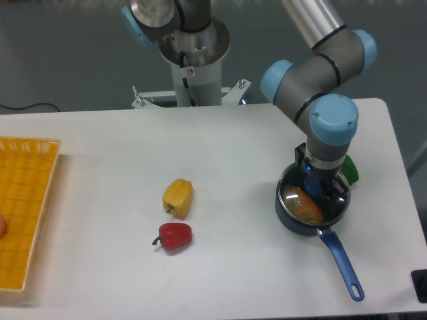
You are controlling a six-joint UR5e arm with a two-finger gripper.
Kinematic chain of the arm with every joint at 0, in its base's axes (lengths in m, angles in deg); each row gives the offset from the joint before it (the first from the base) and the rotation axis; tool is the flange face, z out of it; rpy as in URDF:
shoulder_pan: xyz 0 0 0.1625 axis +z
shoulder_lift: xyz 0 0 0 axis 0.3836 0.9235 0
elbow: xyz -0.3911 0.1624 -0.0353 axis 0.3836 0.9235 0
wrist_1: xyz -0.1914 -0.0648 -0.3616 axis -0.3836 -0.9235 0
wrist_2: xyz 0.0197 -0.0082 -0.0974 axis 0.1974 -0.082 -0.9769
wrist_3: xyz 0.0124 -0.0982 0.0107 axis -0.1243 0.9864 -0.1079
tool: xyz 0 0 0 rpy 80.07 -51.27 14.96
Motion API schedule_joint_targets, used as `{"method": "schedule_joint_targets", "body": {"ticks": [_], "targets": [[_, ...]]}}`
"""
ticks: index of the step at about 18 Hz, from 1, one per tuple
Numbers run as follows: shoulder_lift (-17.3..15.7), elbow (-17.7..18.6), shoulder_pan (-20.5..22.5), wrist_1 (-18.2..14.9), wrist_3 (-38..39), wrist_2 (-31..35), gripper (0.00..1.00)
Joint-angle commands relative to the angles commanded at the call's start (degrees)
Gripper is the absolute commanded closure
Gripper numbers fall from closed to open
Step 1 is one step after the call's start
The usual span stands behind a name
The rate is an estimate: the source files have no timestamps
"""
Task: Close the pot lid
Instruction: 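Press the lid down to seat it on the saucepan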
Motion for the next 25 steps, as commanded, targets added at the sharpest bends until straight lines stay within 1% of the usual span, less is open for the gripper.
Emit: {"method": "schedule_joint_targets", "body": {"ticks": [2,3,19,21,22,23,24,25], "targets": [[0.1,-0.6,0.0,0.2,-0.1,0.1,0.44],[0.1,-0.1,-0.1,0.3,-0.1,0.0,0.44],[0.5,-0.4,-0.3,0.3,0.5,-0.1,0.43],[0.5,-0.4,-0.3,0.3,0.3,0.0,0.38],[0.6,-0.3,-0.3,0.4,0.0,0.1,0.26],[0.5,-0.2,-0.3,0.4,-0.1,0.1,0.09],[0.5,-0.1,-0.3,0.4,-0.1,0.2,0.04],[0.5,-0.2,-0.3,0.3,0.0,0.2,0.02]]}}
